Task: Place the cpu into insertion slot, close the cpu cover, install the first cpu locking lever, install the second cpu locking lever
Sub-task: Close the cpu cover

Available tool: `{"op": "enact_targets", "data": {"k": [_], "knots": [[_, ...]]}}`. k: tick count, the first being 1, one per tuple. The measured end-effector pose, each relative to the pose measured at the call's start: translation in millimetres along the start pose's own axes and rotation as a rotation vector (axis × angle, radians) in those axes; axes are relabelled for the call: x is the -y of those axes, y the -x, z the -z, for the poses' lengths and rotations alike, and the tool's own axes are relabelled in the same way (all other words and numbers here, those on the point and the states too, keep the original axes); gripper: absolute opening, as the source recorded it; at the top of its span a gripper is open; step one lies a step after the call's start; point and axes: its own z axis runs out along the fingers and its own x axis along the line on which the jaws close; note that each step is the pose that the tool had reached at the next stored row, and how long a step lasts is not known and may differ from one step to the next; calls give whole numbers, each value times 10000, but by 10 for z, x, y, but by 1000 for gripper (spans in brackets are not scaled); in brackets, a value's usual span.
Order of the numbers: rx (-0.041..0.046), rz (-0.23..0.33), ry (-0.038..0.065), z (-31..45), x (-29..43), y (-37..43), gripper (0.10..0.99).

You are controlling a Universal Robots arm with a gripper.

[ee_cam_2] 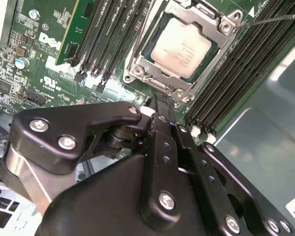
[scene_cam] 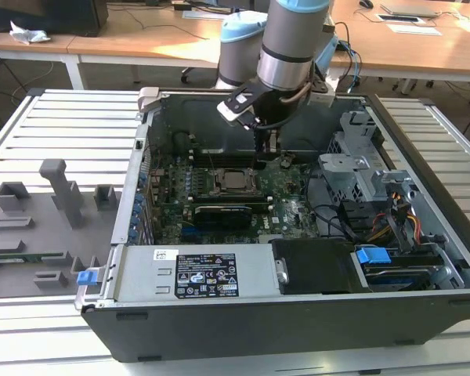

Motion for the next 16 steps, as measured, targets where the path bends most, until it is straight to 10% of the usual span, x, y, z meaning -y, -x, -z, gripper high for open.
{"op": "enact_targets", "data": {"k": [5,16], "knots": [[-89,2,352,-37,303,4,106],[-103,2,364,-160,524,8,106]]}}
